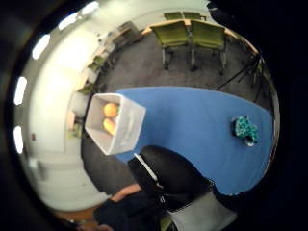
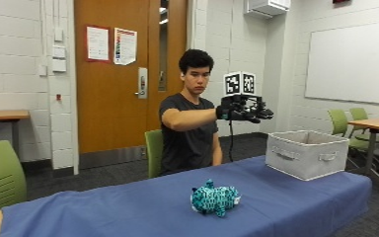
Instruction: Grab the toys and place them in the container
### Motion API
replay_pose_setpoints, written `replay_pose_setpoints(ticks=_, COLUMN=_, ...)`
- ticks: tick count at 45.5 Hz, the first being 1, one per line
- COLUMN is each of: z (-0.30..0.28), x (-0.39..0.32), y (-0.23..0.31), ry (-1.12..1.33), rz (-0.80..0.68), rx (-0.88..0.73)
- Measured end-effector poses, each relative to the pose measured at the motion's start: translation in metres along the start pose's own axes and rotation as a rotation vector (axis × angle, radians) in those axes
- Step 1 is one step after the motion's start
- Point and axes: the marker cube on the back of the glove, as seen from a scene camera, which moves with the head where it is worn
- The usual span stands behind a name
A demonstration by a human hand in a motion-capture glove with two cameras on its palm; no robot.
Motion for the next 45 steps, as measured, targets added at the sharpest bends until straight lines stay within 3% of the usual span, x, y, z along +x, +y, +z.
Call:
replay_pose_setpoints(ticks=19, z=0.115, x=0.117, y=0.009, ry=-0.065, rz=0.042, rx=-0.115)
replay_pose_setpoints(ticks=45, z=0.242, x=0.172, y=0.016, ry=-0.045, rz=0.092, rx=-0.262)
